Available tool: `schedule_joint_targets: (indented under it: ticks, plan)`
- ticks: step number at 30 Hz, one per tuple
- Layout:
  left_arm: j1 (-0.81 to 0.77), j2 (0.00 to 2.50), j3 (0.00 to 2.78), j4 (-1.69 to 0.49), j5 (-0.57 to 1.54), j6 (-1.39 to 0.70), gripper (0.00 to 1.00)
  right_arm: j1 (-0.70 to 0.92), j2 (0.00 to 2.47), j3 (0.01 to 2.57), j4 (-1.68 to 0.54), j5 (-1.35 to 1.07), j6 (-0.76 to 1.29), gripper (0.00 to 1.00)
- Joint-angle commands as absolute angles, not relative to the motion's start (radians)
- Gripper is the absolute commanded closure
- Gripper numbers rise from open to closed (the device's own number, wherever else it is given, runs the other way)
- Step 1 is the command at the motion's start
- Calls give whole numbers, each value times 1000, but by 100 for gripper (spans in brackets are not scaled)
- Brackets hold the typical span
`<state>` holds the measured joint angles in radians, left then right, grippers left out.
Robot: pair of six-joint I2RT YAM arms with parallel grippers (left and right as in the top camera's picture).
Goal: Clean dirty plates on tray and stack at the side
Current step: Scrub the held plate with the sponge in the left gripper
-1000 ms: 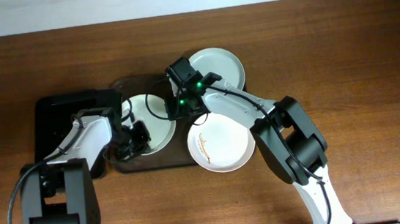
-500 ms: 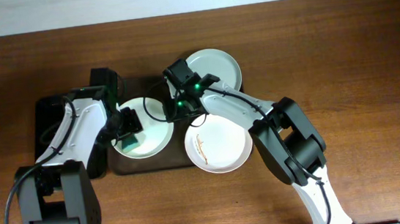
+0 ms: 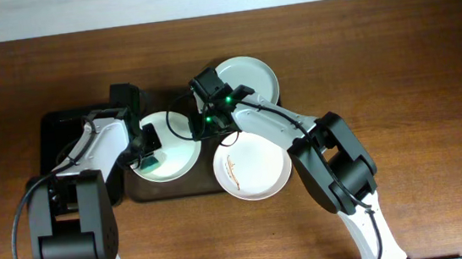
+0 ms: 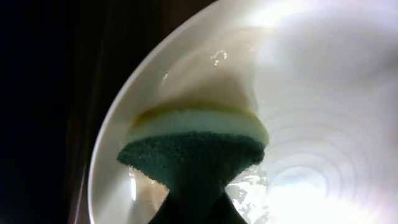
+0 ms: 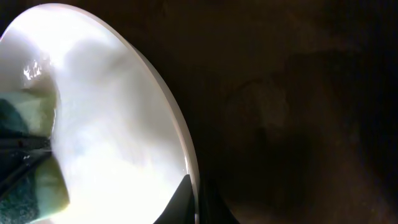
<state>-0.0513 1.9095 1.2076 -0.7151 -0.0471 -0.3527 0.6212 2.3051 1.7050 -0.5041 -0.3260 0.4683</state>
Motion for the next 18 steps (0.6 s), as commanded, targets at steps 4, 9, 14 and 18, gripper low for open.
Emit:
schedule_joint_targets:
  ticks: [4, 9, 14, 18]
  plan:
    - [-45, 1919, 1195, -756, -121, -350, 99, 615, 2320, 1716, -509, -307, 468, 96]
    - [-54, 1919, 1196, -838, -120, -323, 99, 615, 2320, 1716, -508, -307, 461, 95]
    - [-59, 1919, 1195, -551, -122, -209, 99, 615, 2320, 1716, -519, -307, 461, 96]
    - [-76, 1919, 1195, -581, 71, -128, 99, 615, 2320, 1716, -519, -307, 461, 95]
